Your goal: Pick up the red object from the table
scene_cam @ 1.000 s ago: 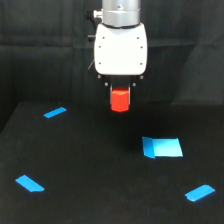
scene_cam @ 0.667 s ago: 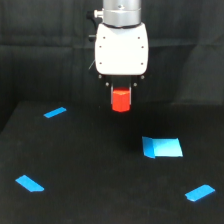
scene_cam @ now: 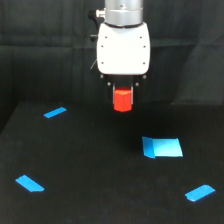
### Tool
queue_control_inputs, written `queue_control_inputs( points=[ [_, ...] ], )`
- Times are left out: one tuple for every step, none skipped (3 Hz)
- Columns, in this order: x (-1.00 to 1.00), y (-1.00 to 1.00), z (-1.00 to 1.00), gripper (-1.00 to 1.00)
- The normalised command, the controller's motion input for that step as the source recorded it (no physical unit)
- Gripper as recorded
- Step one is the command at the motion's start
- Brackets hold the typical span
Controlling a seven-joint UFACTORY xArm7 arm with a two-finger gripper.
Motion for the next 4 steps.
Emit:
queue_control_inputs(
  points=[
    [0.09, 0.09, 0.07, -1.00],
    [0.02, 0.06, 0.00, -1.00],
    [0.15, 0.10, 0.11, -0.95],
    [0.04, 0.13, -0.04, -1.00]
  ],
)
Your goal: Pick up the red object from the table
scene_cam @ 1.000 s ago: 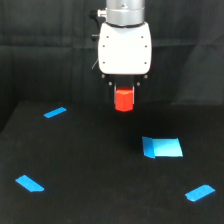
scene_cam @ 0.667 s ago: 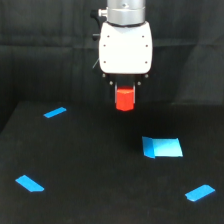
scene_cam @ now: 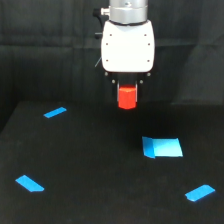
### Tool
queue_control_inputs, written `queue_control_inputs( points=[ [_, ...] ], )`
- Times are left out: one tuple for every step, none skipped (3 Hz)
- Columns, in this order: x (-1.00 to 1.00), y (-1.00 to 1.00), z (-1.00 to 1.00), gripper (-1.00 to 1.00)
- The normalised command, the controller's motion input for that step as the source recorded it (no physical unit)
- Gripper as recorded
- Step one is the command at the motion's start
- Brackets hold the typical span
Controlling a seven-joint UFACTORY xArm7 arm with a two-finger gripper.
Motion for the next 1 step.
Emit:
queue_control_inputs(
  points=[
    [0.09, 0.12, 0.06, -0.99]
  ],
)
